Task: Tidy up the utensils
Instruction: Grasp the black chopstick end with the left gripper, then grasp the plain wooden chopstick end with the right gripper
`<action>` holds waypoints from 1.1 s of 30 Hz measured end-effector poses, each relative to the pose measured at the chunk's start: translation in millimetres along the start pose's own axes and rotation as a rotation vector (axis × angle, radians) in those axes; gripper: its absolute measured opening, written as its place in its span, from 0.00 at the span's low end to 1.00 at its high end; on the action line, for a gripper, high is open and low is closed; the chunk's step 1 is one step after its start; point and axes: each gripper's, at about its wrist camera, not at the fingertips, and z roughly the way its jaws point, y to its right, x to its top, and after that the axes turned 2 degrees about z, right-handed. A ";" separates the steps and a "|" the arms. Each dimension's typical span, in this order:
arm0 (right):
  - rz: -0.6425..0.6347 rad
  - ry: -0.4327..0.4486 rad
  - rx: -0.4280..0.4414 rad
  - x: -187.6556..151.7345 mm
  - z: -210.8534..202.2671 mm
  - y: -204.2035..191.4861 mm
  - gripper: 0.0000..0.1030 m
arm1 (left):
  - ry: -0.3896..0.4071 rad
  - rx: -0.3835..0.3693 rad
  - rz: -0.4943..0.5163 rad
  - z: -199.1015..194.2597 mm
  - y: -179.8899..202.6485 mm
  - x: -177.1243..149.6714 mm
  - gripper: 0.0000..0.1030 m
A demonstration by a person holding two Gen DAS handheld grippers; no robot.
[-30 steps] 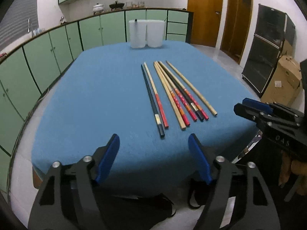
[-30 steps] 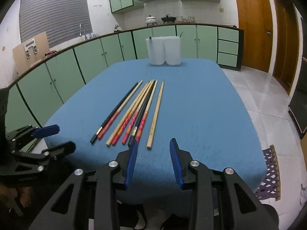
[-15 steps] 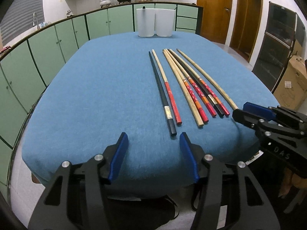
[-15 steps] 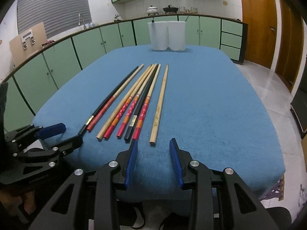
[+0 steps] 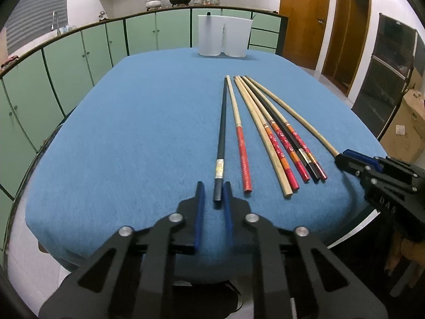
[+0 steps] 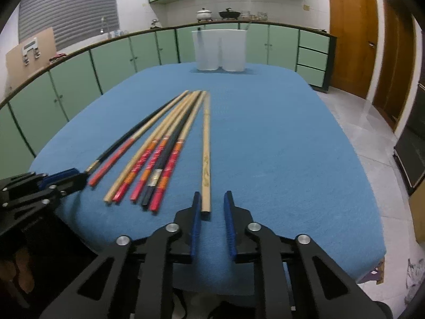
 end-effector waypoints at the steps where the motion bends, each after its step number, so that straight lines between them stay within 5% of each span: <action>1: 0.022 0.000 -0.010 0.5 -0.2 6.5 0.11 | 0.001 -0.005 0.005 0.1 2.3 0.2 0.06; 23: 0.128 0.001 -0.044 0.6 -2.7 19.4 0.09 | -0.011 -0.079 -0.037 2.6 5.7 1.9 0.06; 33: 0.067 0.011 -0.061 -7.2 -6.0 9.7 0.14 | -0.016 0.001 -0.020 3.4 4.7 0.4 0.09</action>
